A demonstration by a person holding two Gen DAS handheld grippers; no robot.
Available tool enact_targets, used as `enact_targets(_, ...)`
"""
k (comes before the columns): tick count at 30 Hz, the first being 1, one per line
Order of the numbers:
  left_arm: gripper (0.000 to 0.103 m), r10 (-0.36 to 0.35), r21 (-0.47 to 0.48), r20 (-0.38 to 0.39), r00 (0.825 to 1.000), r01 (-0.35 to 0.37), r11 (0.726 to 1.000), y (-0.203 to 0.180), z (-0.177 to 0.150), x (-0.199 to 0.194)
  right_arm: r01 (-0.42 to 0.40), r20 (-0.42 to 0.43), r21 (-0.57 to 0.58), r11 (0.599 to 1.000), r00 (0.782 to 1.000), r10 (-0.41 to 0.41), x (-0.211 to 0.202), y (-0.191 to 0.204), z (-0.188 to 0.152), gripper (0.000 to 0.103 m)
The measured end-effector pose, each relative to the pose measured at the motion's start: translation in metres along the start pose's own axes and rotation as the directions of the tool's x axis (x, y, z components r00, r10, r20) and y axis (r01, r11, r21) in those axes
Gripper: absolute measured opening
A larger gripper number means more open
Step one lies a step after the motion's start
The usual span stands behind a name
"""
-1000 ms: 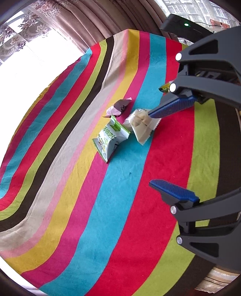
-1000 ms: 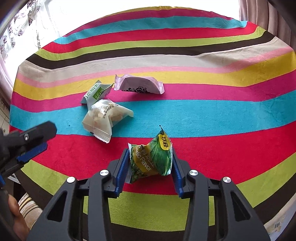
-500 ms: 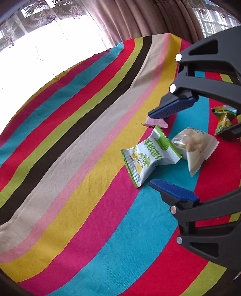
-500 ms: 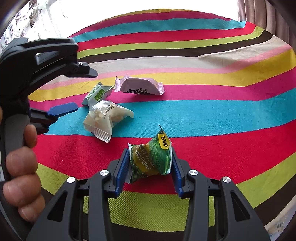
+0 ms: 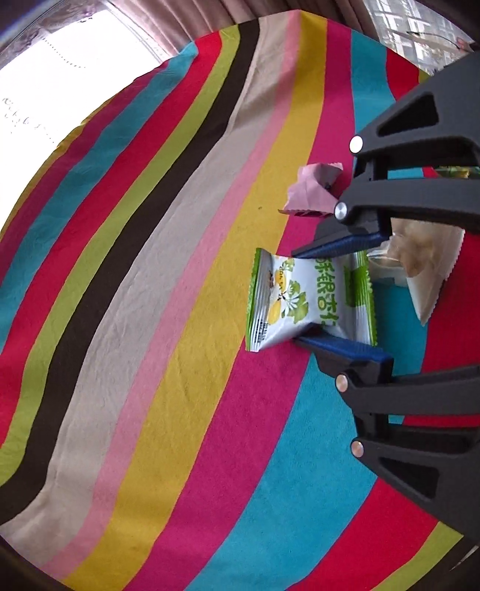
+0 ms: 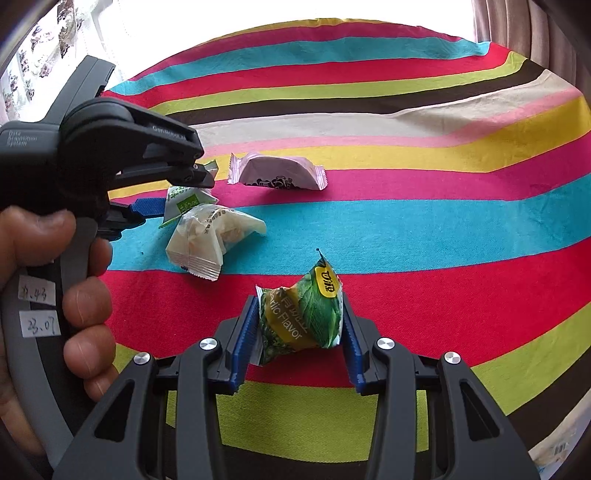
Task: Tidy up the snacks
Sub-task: 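Carry both bags to the box and open both grippers to drop them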
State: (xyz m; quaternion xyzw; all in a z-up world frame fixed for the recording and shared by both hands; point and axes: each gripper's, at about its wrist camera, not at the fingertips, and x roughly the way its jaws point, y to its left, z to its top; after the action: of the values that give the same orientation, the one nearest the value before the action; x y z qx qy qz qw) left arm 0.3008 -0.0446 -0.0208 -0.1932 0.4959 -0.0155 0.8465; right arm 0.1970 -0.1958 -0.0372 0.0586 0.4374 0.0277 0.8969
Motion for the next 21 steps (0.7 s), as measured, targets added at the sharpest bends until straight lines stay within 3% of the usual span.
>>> enact_targets(3, 0.037, 0.041, 0.038, 0.036, 0.998, -0.043, 0.998, 0.004, -0.008, -0.006, 0.000, 0.000, -0.001, 1.000, 1.000, 0.000, 0.000, 0.000, 0.000, 0.042)
enact_targets(13, 0.036, 0.095, -0.009, 0.088, 0.992, -0.094, 0.996, 0.037, -0.044, -0.040, 0.004, -0.006, 0.001, 1.000, 1.000, -0.004, -0.001, -0.001, -0.001, 0.041)
enact_targets(21, 0.035, 0.066, 0.010, 0.063, 0.996, -0.067, 0.998, 0.032, -0.093, -0.063, 0.002, -0.030, 0.010, 1.000, 1.000, -0.002, -0.008, -0.004, -0.007, 0.040)
